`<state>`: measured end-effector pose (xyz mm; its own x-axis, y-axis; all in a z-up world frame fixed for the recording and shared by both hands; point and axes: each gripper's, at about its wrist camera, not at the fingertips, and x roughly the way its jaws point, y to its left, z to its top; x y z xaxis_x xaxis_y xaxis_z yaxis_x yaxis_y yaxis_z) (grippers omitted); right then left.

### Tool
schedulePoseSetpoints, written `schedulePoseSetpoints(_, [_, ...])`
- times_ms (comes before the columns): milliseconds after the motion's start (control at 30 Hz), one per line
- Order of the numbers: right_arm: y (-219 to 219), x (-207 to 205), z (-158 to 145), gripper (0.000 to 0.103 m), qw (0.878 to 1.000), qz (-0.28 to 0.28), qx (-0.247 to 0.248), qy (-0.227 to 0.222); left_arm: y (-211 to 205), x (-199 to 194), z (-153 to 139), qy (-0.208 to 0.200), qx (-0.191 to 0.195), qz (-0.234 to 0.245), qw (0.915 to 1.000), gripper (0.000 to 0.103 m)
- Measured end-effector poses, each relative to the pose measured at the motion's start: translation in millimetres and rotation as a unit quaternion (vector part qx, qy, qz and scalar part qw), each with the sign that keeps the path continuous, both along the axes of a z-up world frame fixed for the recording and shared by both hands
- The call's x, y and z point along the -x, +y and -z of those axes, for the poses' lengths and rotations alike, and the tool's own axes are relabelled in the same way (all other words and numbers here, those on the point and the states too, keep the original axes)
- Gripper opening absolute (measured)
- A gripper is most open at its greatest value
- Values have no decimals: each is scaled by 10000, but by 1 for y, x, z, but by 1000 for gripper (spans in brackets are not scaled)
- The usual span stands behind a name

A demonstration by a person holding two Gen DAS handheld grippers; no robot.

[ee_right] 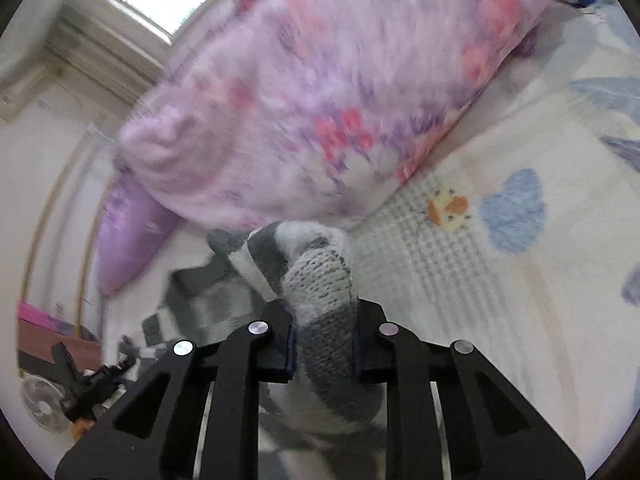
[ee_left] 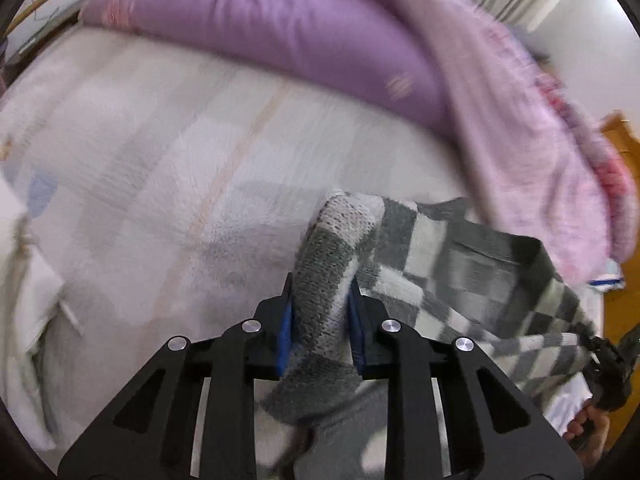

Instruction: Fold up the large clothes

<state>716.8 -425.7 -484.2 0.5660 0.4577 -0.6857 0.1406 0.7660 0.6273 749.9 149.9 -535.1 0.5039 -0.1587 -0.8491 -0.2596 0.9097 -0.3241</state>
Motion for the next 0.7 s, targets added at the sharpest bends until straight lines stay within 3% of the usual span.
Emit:
schedulePoseSetpoints(133, [-9, 67, -36, 18, 9995, 5, -139, -283, -9, 65, -45, -430, 2, 155, 9990, 23])
schedulePoseSetpoints(333, [-23, 177, -37, 20, 9979, 409, -426, 259, -11, 175, -63, -200, 316, -201, 9991, 24])
schedulePoseSetpoints(467, [-26, 226, -28, 31, 9968, 396, -169, 667, -18, 235, -46, 379, 326, -517, 9974, 27])
schedulePoseSetpoints(500, [-27, 234, -23, 42, 9957, 424, -56, 817, -19, 249, -40, 521, 334, -575, 9964, 28])
schedulePoseSetpoints(533, [-29, 243, -18, 46, 9937, 458, 64, 1023, -20, 262, -33, 670, 337, -665, 9950, 28])
schedulePoseSetpoints(633, [-45, 270, -2, 48, 9865, 632, -238, 1490, -23, 291, -15, 1094, 428, -1067, 9873, 28])
schedulePoseSetpoints(667, [-50, 275, 1, 51, 9848, 701, -285, 1561, -20, 302, -12, 1136, 550, -1270, 9838, 29])
schedulePoseSetpoints(700, [-57, 284, 3, 61, 9818, 804, -393, 1673, -17, 318, -9, 1176, 697, -1540, 9786, 37])
